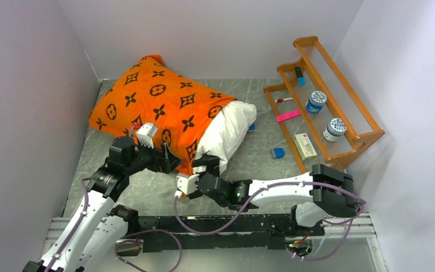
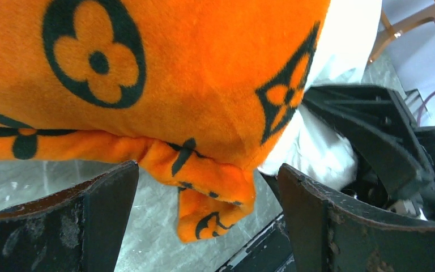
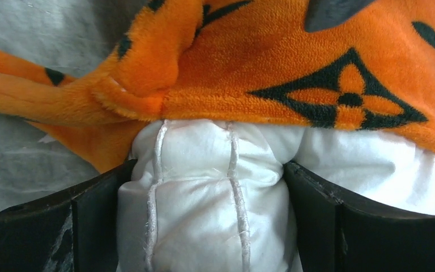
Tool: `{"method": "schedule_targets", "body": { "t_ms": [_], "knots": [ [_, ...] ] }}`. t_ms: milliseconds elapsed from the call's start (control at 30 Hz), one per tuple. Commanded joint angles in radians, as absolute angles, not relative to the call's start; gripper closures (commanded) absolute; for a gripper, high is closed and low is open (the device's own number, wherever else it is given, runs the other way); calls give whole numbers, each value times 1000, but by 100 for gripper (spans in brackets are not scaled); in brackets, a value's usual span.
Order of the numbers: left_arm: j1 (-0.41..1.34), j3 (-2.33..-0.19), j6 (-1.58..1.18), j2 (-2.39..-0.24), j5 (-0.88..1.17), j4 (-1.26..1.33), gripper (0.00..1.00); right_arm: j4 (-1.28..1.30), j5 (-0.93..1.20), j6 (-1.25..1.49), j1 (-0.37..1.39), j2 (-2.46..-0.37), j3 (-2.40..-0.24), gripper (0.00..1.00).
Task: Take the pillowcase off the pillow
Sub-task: Remove the pillow from the pillowcase.
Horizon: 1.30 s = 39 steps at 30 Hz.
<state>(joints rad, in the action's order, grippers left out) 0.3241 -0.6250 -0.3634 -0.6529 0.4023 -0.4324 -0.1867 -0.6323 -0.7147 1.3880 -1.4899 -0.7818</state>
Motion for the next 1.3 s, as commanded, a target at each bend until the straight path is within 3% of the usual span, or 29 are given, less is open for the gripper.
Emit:
{"method": "schedule_targets", "body": {
  "t_ms": [0, 133, 367, 433, 867, 1167, 1267],
  "knots": [
    [321, -605, -378, -656, 501, -356, 4, -239, -671, -693, 1324, -1488, -761, 5],
    [333, -580, -397, -672, 540, -320, 8, -264, -609, -640, 1285, -1438, -748, 25],
    [434, -558, -444, -707, 483, -273, 11, -270, -534, -579, 1249, -1369, -737, 79],
    [476, -562, -454, -719, 449, -266, 12, -269, -518, -559, 1239, -1348, -733, 99],
    [678, -597, -548, -807, 125, -263, 17, -316, -439, -404, 1187, -1224, -688, 100],
    [750, -635, -602, -885, 136, -103, 21, -313, -407, -354, 1186, -1230, -695, 100],
    [784, -649, -598, -931, 107, -104, 27, -317, -400, -340, 1186, -1214, -689, 100]
  ]
}}
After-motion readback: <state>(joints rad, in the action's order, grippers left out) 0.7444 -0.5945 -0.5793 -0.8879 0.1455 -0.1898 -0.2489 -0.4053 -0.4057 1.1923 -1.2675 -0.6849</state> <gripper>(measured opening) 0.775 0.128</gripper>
